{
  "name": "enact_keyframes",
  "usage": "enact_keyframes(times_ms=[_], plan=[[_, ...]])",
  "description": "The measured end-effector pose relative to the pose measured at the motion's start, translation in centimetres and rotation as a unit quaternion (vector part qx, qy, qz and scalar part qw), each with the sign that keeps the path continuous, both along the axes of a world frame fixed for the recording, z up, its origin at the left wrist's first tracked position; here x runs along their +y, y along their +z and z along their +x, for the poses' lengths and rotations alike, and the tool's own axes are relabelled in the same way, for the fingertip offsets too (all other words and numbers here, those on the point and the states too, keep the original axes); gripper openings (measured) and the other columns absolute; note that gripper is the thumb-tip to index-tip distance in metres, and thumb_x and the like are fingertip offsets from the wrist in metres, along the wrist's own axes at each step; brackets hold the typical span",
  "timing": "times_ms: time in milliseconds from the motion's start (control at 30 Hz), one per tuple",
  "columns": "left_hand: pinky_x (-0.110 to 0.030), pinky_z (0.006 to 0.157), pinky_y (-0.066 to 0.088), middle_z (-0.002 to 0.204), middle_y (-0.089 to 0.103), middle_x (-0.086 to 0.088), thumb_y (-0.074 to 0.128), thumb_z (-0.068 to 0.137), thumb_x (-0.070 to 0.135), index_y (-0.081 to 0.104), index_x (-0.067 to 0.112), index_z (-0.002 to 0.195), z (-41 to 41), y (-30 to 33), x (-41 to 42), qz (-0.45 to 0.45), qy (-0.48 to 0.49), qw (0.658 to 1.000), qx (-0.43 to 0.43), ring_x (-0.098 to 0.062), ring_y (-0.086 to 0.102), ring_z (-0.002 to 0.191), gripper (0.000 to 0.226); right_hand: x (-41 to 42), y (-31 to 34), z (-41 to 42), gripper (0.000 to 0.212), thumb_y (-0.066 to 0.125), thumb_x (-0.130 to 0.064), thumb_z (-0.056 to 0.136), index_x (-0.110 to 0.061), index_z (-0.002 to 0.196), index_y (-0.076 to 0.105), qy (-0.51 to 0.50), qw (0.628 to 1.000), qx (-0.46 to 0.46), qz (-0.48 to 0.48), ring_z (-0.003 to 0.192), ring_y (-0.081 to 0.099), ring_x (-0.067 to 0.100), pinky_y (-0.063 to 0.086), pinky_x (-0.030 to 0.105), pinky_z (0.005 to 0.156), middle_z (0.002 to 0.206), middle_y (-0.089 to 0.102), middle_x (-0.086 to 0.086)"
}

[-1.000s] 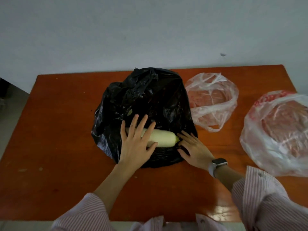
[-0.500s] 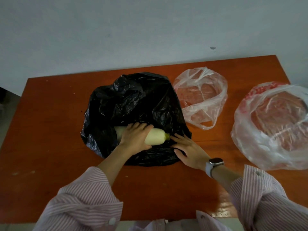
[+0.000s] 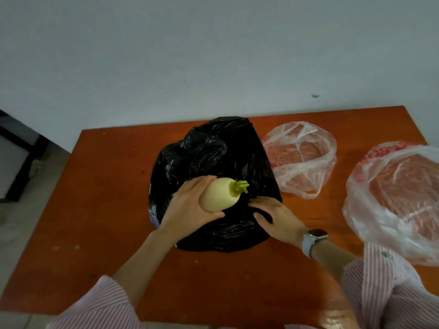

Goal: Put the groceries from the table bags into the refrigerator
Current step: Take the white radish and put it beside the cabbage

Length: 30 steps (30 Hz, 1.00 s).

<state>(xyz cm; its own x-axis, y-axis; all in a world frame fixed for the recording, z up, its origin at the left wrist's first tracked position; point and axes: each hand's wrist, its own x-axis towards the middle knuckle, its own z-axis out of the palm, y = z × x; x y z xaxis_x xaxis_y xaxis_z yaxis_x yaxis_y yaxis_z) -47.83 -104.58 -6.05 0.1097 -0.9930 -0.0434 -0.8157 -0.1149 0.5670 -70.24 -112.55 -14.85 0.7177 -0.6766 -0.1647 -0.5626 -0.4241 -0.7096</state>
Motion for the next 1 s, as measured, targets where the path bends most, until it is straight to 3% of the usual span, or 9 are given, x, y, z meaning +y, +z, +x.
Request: enact_keyframes(times_ms=[100,200,367,467,567,700,833,900,1000], plan=[[-0.026,0.097,0.037,0.13,0.046,0.013,0.082,0.063,0.037,0.042,0.034,0.131,0.5,2.3,0.4,-0.028,0.049,0.997,0.062,-0.006,0.042,0.114,0.079,-0.3,3.1,1.2,0.036,0.043,-0.03,0.096,-0.023,0.131,0.048,-0.005,0.999,-0.042,-0.001,0.135,0.031,0.012,0.023,0.024,0.111,0.141,0.043,-0.001],[-0.026,0.09,0.043,0.113,0.051,0.023,0.084,0.062,0.031,0.04,0.049,0.12,1.1,4.7,0.5,-0.067,0.103,0.983,0.139,-0.006,0.049,0.106,0.076,-1.4,6.0,2.4,0.036,0.043,-0.03,0.096,-0.023,0.131,0.047,0.027,0.999,-0.02,-0.003,0.135,0.032,0.014,0.014,0.045,0.116,0.14,0.045,-0.001],[-0.032,0.088,0.05,0.111,0.058,0.016,0.085,0.061,0.024,0.046,0.023,0.133,2.3,7.6,0.1,-0.143,0.23,0.925,0.266,-0.014,0.056,0.109,0.082,-3.0,11.0,4.3,0.037,0.038,-0.035,0.097,-0.025,0.133,0.045,0.082,0.993,0.056,-0.069,0.14,0.021,0.016,-0.011,0.056,0.113,0.14,0.045,-0.003],[-0.021,0.078,0.05,0.102,0.06,0.019,0.08,0.066,0.017,0.053,0.019,0.126,2.6,10.1,-0.3,-0.195,0.254,0.899,0.3,-0.007,0.06,0.098,0.067,-2.8,14.2,5.9,0.05,0.046,-0.041,0.092,-0.026,0.139,0.036,0.072,0.995,0.006,-0.073,0.137,0.027,0.013,0.004,0.045,0.118,0.143,0.042,-0.004],[-0.022,0.076,0.052,0.099,0.065,0.014,0.077,0.067,0.012,0.061,0.023,0.106,3.3,12.9,-0.7,-0.245,0.229,0.872,0.357,-0.004,0.064,0.091,0.044,-1.5,16.8,7.7,0.08,0.06,-0.045,0.082,-0.028,0.145,0.015,0.07,0.995,-0.074,0.012,0.135,0.028,0.007,0.023,0.027,0.113,0.147,0.032,-0.008],[-0.018,0.065,0.052,0.093,0.065,0.009,0.068,0.068,0.015,0.06,0.021,0.094,4.2,17.0,-1.4,-0.301,0.186,0.791,0.499,-0.004,0.063,0.083,0.028,0.4,18.8,10.5,0.101,0.076,-0.039,0.071,-0.039,0.143,0.005,0.032,0.985,-0.166,0.041,0.133,0.028,0.003,0.031,0.03,0.109,0.147,0.023,-0.02],[-0.028,0.069,0.055,0.103,0.064,0.006,0.073,0.069,0.026,0.058,0.024,0.101,5.6,18.3,-1.6,-0.274,0.135,0.742,0.597,-0.01,0.062,0.093,0.035,1.9,21.6,10.7,0.085,0.076,-0.044,0.069,-0.064,0.119,0.011,-0.038,0.983,-0.164,-0.073,0.105,0.05,0.004,0.044,0.024,0.085,0.115,0.036,-0.039],[-0.028,0.067,0.056,0.111,0.062,0.005,0.068,0.072,0.034,0.054,0.024,0.114,5.6,17.7,-1.6,-0.242,0.114,0.737,0.621,-0.012,0.061,0.098,0.046,3.5,21.6,10.6,0.08,0.074,-0.047,0.068,-0.066,0.116,0.013,-0.078,0.98,-0.152,-0.106,0.098,0.053,0.005,0.047,0.027,0.08,0.109,0.039,-0.039],[-0.034,0.081,0.055,0.128,0.053,0.005,0.06,0.071,0.034,0.03,0.031,0.139,3.9,15.3,-1.3,-0.208,0.082,0.751,0.621,-0.014,0.057,0.108,0.075,6.6,19.9,10.1,0.076,0.066,-0.059,0.064,-0.06,0.119,0.014,-0.147,0.973,-0.148,-0.1,0.096,0.054,0.006,0.049,0.027,0.08,0.109,0.042,-0.032]])
